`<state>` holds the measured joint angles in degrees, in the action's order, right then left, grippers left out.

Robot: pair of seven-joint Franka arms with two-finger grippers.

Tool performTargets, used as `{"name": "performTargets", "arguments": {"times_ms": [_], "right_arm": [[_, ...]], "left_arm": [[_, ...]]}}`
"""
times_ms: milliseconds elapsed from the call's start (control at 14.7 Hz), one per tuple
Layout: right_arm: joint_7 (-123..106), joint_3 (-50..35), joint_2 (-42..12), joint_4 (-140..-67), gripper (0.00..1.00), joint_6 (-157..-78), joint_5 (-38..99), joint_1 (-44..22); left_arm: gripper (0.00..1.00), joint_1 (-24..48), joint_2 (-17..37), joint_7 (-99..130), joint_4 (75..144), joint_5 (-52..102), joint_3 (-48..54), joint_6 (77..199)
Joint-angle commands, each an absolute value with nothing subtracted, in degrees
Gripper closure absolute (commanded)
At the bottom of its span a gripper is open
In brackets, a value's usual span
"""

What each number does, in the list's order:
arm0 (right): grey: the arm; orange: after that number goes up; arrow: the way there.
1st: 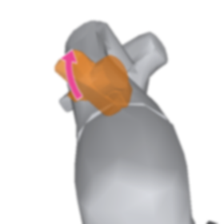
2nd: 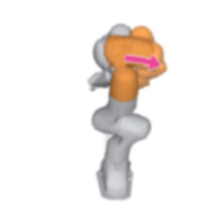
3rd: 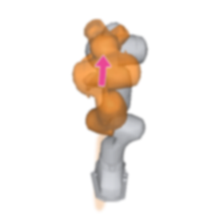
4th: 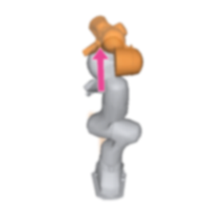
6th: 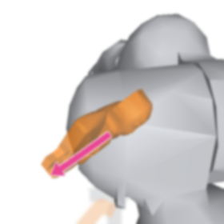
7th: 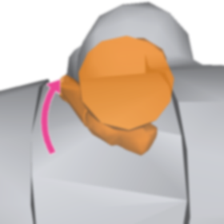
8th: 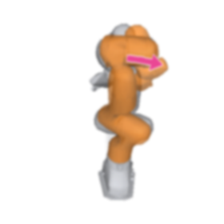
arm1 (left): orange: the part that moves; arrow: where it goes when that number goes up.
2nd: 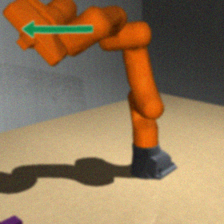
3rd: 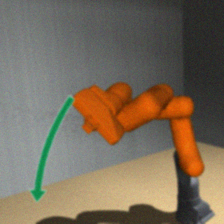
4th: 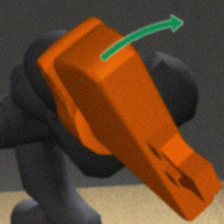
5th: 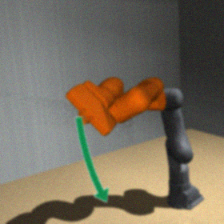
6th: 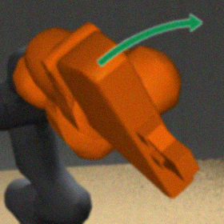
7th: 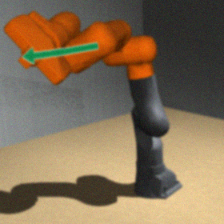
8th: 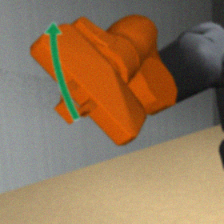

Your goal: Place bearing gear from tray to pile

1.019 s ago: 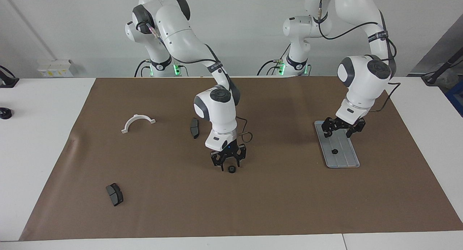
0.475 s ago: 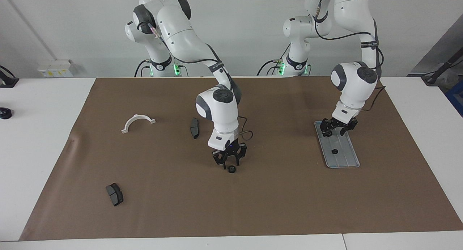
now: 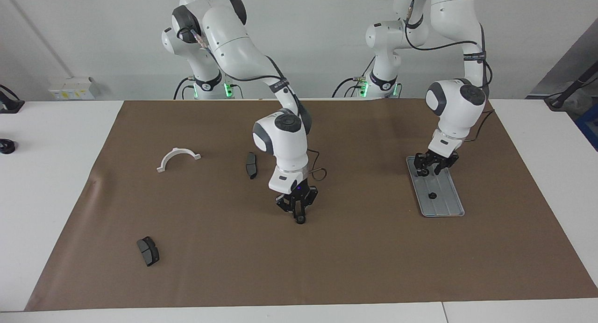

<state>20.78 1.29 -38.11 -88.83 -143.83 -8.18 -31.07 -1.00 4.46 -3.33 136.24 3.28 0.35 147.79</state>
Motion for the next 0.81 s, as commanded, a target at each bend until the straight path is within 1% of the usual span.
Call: {"name": "performTargets", "arguments": {"times_ms": [0,68,136,340,407,611,747], "right_arm": [[20.2,1.1,-33.8,-89.2,1.00,-139.8,-8.4,-29.0],[19.8,1.0,-31.2,-89.8,1.00,-137.2,-8.4,-26.9],[18.7,1.0,-28.3,-91.3,1.00,-135.1,-8.4,-24.5],[12.2,0.9,-21.2,-98.1,1.00,-134.3,-8.2,-18.5],[9.4,0.9,-19.6,-100.3,1.00,-134.1,-8.2,-16.2],[1.6,0.9,-17.9,-104.3,1.00,-133.9,-6.0,-9.1],[-5.9,0.9,-16.9,-107.2,1.00,-133.9,-3.5,-4.6]], "left_arm": [[0.86,-1.1,2.1,-1.7,138.4,3.8,0.9,148.0],[0.98,-1.0,2.2,-1.7,137.9,3.8,0.9,147.9],[1.00,-0.8,2.3,-1.6,136.9,3.8,1.0,147.8],[1.00,2.0,3.9,-1.3,130.2,3.8,1.1,146.2],[1.00,3.1,5.5,-1.2,126.9,3.8,1.1,146.1],[1.00,6.8,9.0,-1.1,120.1,3.8,1.1,146.9],[1.00,10.9,11.4,1.6,116.0,3.8,1.1,147.0]]}}
